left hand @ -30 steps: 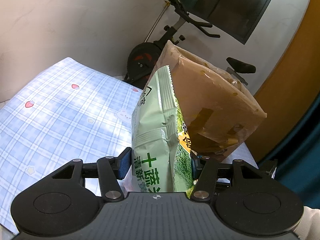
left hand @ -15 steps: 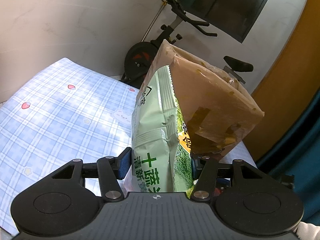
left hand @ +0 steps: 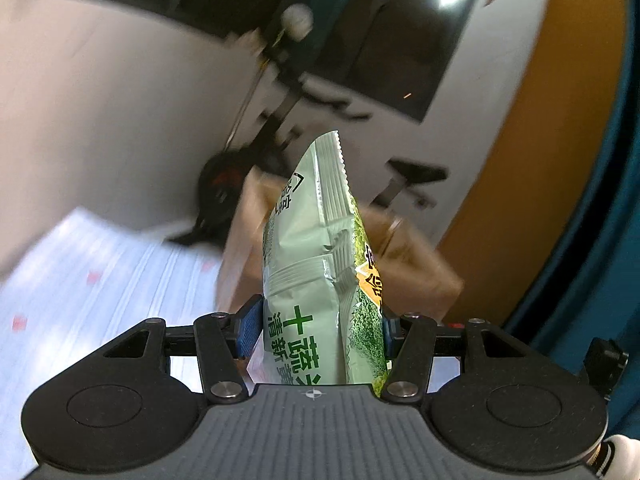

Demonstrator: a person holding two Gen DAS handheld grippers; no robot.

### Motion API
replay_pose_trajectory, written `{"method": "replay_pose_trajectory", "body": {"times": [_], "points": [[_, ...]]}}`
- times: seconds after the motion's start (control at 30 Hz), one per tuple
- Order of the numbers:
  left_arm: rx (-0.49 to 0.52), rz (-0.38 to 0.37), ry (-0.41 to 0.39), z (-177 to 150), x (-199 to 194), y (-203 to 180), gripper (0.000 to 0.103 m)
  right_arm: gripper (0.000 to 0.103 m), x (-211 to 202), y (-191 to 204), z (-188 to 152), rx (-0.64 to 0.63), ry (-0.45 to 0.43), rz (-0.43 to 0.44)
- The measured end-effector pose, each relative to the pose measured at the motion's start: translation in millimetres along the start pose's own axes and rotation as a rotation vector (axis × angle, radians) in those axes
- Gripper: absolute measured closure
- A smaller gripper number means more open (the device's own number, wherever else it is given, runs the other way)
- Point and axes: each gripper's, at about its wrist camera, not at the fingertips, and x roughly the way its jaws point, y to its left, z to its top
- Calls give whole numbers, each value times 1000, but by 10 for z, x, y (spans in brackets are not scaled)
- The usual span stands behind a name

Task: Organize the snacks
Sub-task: 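Carry both packets over the box and open both tools to drop them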

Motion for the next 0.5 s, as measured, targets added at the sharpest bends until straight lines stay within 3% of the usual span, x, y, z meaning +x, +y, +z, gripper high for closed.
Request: {"method": "replay_pose_trajectory", "body": {"times": [0.27,0.4,0.5], "points": [[118,-94,-135,676,133,-325,45,78,73,57,728,-60,-142,65],[161,-114,-164,917,444,-473,45,78,377,96,940,-101,-138,72],[190,-89,-185,1001,762,-511,45,78,680,46,1016,-69,-115,64]]}}
